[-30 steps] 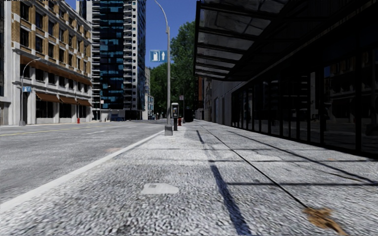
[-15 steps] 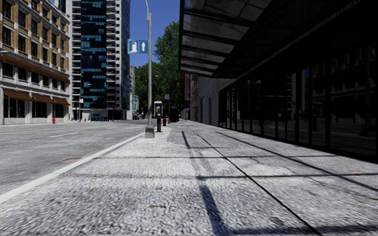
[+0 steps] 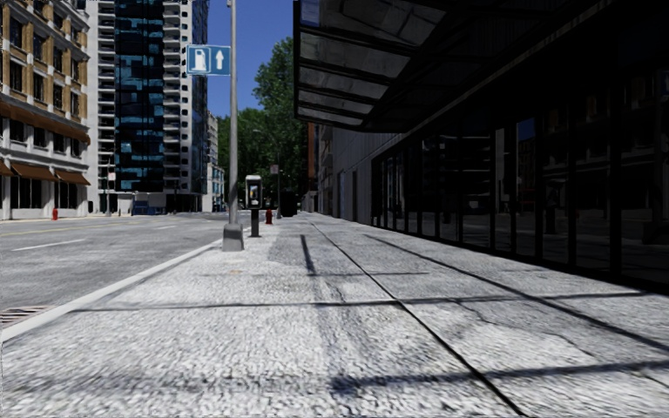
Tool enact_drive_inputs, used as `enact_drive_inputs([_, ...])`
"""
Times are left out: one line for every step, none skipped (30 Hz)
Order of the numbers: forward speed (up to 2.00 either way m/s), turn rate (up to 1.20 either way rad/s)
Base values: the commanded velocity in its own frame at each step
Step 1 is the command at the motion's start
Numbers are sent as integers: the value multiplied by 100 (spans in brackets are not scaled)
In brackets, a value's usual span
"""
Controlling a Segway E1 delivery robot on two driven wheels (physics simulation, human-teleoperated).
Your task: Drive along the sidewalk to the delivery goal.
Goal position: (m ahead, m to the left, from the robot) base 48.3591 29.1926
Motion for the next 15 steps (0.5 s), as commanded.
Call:
enact_drive_inputs([200,-46])
enact_drive_inputs([200,-46])
enact_drive_inputs([200,-46])
enact_drive_inputs([200,-46])
enact_drive_inputs([200,-46])
enact_drive_inputs([200,-46])
enact_drive_inputs([200,-46])
enact_drive_inputs([200,-40])
enact_drive_inputs([200,-40])
enact_drive_inputs([200,-37])
enact_drive_inputs([200,-36])
enact_drive_inputs([200,-35])
enact_drive_inputs([200,-25])
enact_drive_inputs([200,-25])
enact_drive_inputs([200,0])
